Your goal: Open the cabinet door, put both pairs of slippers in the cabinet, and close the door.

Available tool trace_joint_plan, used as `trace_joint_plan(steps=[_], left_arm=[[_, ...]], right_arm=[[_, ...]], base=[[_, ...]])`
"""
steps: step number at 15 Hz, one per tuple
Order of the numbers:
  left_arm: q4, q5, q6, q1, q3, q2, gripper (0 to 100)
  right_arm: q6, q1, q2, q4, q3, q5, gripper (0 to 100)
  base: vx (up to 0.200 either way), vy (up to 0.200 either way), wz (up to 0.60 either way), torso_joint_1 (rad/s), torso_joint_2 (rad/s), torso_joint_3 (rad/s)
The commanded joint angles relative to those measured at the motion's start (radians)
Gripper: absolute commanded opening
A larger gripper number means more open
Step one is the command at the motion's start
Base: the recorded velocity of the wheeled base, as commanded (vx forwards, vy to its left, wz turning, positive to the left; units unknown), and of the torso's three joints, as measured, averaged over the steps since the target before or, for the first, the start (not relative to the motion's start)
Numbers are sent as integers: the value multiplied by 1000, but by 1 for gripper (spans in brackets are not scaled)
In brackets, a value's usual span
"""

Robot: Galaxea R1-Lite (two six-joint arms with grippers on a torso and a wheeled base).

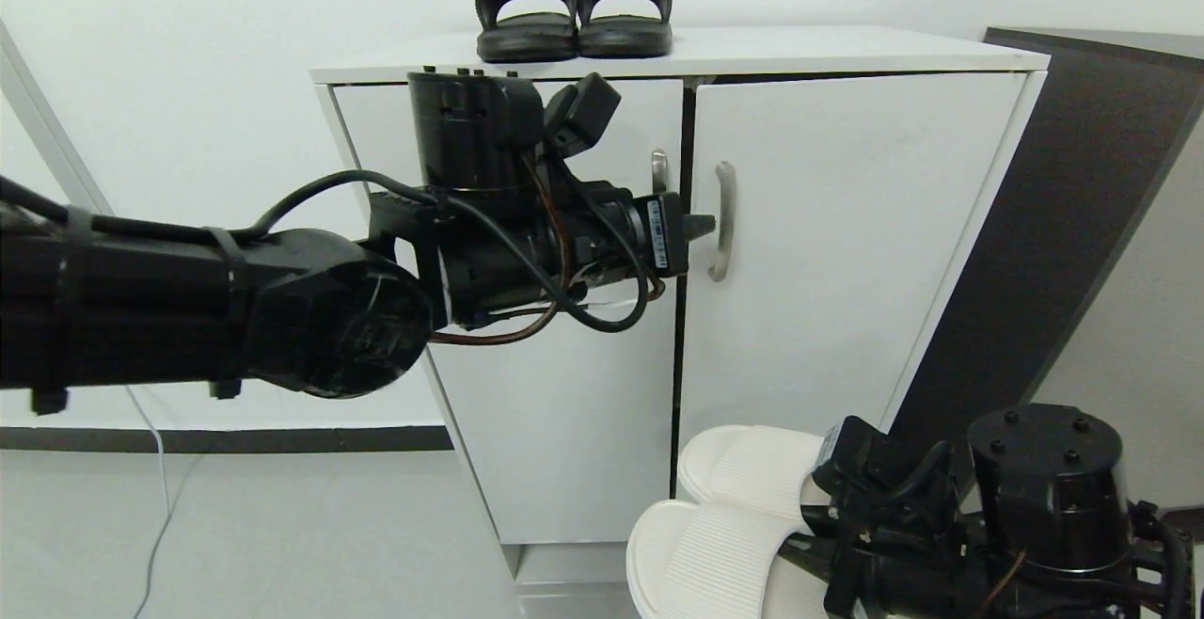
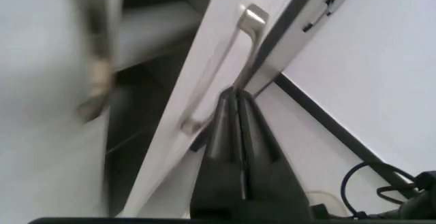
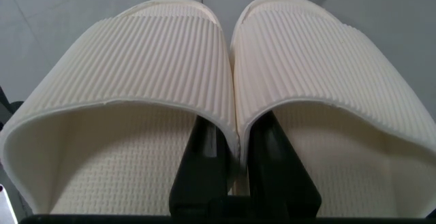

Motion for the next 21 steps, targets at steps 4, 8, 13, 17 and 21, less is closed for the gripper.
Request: trace_joint_plan(steps=[4, 8, 13, 17, 21], left_arm=[[-4, -3, -2, 22, 66, -101, 0], [-4, -3, -6, 53, 28, -64, 0], [-4, 0, -6, 68, -97, 31, 0], [-3, 0, -5, 71, -183, 97, 0], [-4, 40, -6, 70, -259, 161, 0]], right_arm=[[-2, 0, 3, 0, 2, -1, 0], [-2, 0, 3, 2, 2, -1, 0], [-2, 0, 3, 2, 2, -1, 0], [-3, 2, 3, 2, 3, -1, 0], [-14, 3, 3, 2, 5, 1, 0]], base=[[0, 0, 0, 0, 0, 0], [0, 0, 0, 0, 0, 0], [0, 0, 0, 0, 0, 0], [0, 0, 0, 0, 0, 0], [0, 0, 0, 0, 0, 0]])
